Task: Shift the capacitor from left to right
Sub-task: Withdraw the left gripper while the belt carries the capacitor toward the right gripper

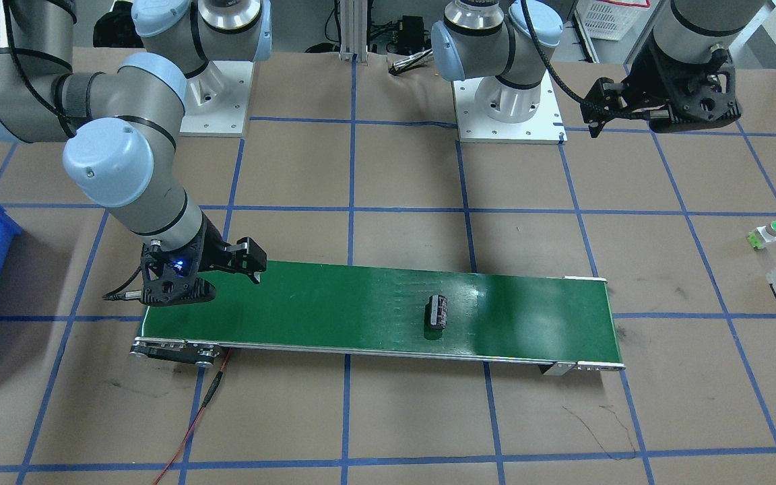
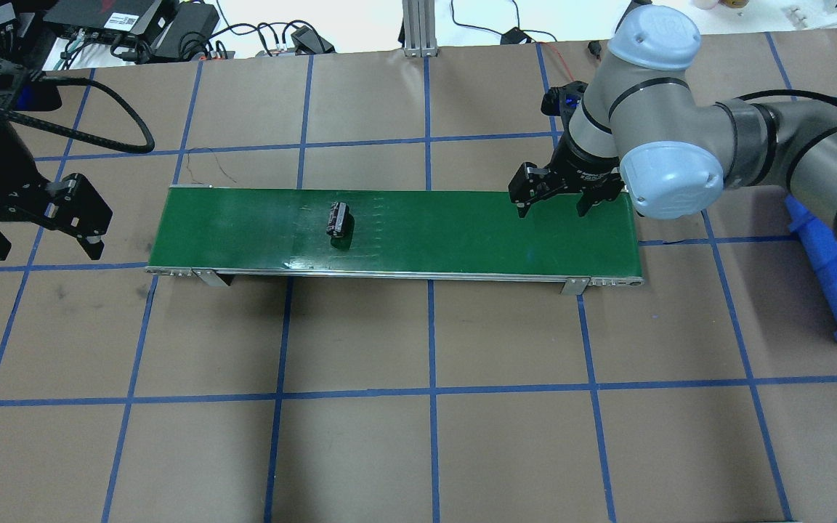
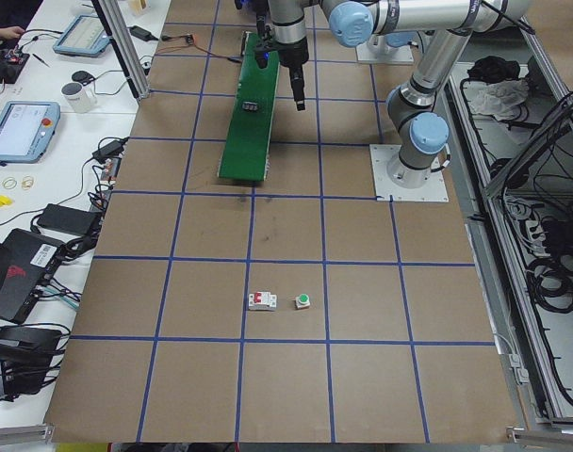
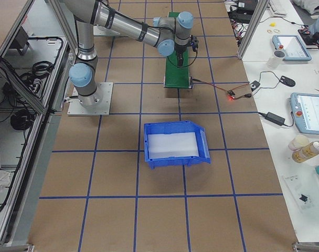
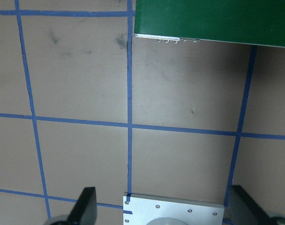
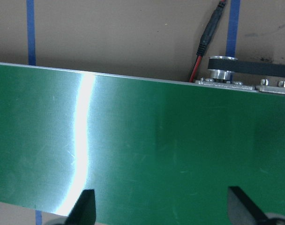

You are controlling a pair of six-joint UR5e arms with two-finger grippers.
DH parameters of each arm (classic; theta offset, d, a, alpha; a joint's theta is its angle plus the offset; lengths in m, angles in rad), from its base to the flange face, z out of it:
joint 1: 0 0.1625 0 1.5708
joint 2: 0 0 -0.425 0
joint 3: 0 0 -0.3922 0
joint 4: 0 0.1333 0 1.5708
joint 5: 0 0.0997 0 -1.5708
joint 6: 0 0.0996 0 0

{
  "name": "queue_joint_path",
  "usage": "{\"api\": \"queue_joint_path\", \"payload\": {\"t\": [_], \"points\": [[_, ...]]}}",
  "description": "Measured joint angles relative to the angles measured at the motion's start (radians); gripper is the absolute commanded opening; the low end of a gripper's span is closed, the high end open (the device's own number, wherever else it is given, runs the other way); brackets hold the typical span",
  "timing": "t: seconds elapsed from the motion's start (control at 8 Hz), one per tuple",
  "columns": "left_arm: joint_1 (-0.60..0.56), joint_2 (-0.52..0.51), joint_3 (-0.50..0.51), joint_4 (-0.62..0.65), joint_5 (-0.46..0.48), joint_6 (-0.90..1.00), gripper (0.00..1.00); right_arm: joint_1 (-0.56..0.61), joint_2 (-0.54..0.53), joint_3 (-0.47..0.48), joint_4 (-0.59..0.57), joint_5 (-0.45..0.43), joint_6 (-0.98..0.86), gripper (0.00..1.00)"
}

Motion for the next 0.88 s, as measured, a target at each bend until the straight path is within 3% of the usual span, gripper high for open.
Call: {"api": "queue_joint_path", "payload": {"t": [0.88], "points": [[0.003,-0.005,0.001,-0.032,0.032,0.0,1.0,0.0,0.018,0.001,-0.027,-0.007,-0.016,0.99]]}}
